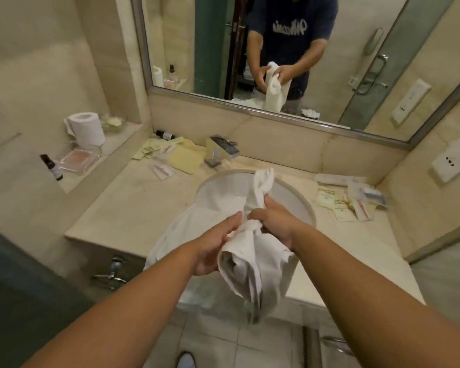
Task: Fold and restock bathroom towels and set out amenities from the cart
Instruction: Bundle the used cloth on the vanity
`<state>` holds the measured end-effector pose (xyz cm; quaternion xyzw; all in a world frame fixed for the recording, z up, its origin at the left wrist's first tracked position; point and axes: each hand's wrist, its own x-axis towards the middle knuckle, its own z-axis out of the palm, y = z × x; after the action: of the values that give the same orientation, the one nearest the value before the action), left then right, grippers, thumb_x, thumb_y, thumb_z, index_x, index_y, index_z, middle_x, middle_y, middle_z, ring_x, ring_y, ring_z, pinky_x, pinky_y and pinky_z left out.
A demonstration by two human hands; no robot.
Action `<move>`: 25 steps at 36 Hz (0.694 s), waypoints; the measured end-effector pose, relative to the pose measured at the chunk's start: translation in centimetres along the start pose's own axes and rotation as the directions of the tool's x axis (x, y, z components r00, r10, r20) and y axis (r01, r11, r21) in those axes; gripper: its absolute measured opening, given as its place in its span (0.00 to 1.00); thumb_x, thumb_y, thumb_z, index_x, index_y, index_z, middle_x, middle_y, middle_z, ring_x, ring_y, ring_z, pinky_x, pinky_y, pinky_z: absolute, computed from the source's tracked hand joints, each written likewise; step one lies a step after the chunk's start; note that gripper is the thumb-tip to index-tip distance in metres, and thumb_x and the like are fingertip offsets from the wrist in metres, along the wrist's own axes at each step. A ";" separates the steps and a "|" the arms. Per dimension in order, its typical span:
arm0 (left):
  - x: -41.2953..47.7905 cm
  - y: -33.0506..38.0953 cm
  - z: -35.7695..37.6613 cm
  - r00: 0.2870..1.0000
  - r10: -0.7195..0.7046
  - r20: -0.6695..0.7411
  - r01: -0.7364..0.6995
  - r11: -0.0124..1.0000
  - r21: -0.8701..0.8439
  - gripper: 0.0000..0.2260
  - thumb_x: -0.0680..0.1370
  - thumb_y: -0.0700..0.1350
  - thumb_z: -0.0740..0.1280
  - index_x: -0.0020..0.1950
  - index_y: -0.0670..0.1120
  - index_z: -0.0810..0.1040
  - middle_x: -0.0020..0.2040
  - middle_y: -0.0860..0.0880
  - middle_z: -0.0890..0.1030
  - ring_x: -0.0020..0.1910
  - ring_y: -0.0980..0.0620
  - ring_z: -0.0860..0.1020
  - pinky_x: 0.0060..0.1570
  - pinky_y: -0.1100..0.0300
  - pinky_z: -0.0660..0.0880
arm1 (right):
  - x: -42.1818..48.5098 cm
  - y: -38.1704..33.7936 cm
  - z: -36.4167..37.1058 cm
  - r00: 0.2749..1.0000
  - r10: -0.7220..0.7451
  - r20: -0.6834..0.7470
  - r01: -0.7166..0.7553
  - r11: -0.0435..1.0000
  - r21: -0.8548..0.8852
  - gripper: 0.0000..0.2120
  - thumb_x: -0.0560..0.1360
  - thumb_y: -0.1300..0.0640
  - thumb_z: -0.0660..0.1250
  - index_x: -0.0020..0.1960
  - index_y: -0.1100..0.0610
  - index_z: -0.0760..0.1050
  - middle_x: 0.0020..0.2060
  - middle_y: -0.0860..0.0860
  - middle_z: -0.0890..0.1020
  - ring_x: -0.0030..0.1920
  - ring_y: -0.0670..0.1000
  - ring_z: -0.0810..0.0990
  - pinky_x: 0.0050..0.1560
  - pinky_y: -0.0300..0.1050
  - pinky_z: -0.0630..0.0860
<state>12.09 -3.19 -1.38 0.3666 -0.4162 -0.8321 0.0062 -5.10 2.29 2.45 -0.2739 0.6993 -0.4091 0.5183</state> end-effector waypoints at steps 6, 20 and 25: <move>-3.4 -0.1 -6.7 0.996 0.066 -0.056 -0.075 0.983 -0.169 0.31 0.69 0.56 0.79 0.67 0.41 0.81 0.69 0.36 0.78 0.64 0.38 0.78 0.72 0.44 0.70 | 2.5 -2.0 8.7 0.989 0.065 0.132 -0.076 0.994 0.082 0.43 0.78 0.68 0.63 0.83 0.46 0.46 0.56 0.66 0.81 0.37 0.55 0.80 0.41 0.53 0.79; -0.3 -2.7 -10.4 0.835 0.156 -0.528 0.086 0.910 0.405 0.17 0.78 0.44 0.71 0.67 0.46 0.76 0.59 0.46 0.82 0.54 0.44 0.81 0.56 0.50 0.80 | 2.4 3.5 8.8 0.965 0.251 0.072 -0.175 0.825 -0.537 0.35 0.68 0.29 0.72 0.54 0.61 0.78 0.45 0.56 0.86 0.40 0.55 0.84 0.41 0.47 0.80; 0.7 0.2 -10.0 0.773 0.413 -0.482 -0.087 0.821 0.564 0.12 0.81 0.38 0.66 0.61 0.49 0.83 0.54 0.48 0.84 0.53 0.46 0.82 0.51 0.55 0.78 | 0.6 5.7 6.9 0.937 0.289 0.197 -0.094 0.750 -0.654 0.36 0.59 0.23 0.74 0.45 0.55 0.74 0.42 0.52 0.79 0.41 0.52 0.77 0.41 0.47 0.77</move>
<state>17.70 -10.43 -5.49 0.5308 -0.6455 -0.5279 0.1516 1.52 2.77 -3.59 -0.4150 0.7381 -0.0488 0.5297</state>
